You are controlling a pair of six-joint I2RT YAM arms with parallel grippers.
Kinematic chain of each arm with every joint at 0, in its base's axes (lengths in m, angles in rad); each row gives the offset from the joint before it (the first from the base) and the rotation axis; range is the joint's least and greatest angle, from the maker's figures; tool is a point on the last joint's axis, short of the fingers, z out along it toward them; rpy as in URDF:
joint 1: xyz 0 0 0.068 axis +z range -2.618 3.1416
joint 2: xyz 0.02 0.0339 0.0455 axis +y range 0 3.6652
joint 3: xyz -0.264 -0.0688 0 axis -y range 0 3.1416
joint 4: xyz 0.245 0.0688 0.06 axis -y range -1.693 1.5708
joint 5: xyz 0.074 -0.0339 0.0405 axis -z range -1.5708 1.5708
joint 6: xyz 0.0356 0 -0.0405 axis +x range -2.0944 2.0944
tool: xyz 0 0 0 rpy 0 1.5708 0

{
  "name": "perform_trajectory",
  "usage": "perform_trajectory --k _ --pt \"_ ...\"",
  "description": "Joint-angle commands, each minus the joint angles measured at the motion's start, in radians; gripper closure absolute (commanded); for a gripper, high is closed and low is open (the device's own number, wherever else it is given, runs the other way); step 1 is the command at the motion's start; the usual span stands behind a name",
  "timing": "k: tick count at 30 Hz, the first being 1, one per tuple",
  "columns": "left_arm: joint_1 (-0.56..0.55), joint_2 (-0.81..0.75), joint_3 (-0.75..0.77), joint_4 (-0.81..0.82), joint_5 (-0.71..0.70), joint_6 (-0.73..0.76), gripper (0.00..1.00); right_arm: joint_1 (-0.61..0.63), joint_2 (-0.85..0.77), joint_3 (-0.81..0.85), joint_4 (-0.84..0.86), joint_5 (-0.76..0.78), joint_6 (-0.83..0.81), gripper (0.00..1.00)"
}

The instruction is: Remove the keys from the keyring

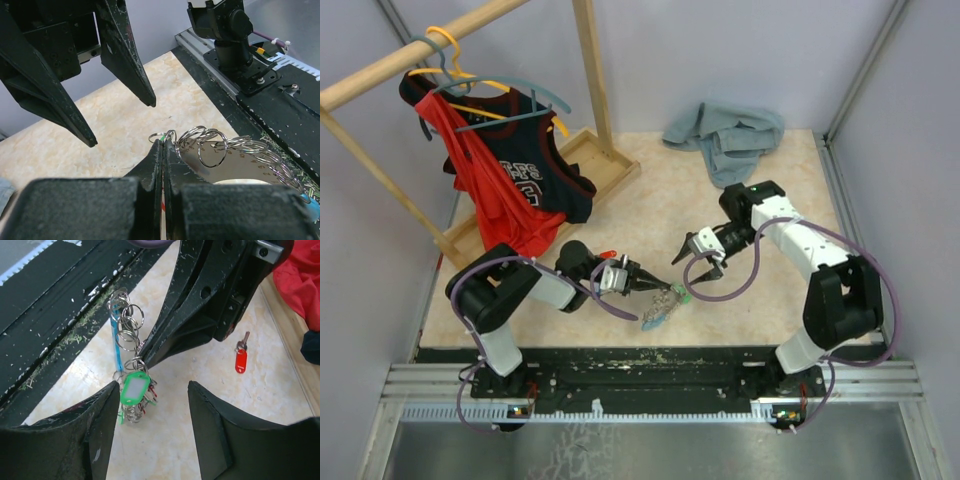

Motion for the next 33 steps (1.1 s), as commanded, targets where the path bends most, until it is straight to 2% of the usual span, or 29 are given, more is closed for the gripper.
perform_trajectory --k 1,8,22,32,33 --pt "0.005 0.012 0.019 0.284 0.046 -0.005 1.0 0.03 0.025 0.03 -0.02 -0.08 0.032 0.45" --pt "0.004 0.011 0.015 0.284 0.042 0.003 1.0 0.077 0.092 0.068 -0.063 -0.058 0.035 0.62" --pt "0.004 -0.001 -0.008 0.284 -0.001 0.033 1.0 0.102 0.089 0.069 -0.045 -0.031 0.062 0.77" --pt "0.005 -0.009 -0.019 0.284 -0.03 0.04 1.0 0.102 0.064 0.072 -0.039 -0.014 0.072 1.0" --pt "0.005 -0.01 -0.02 0.284 -0.034 0.041 1.0 0.102 0.062 0.073 -0.039 -0.01 0.072 1.0"
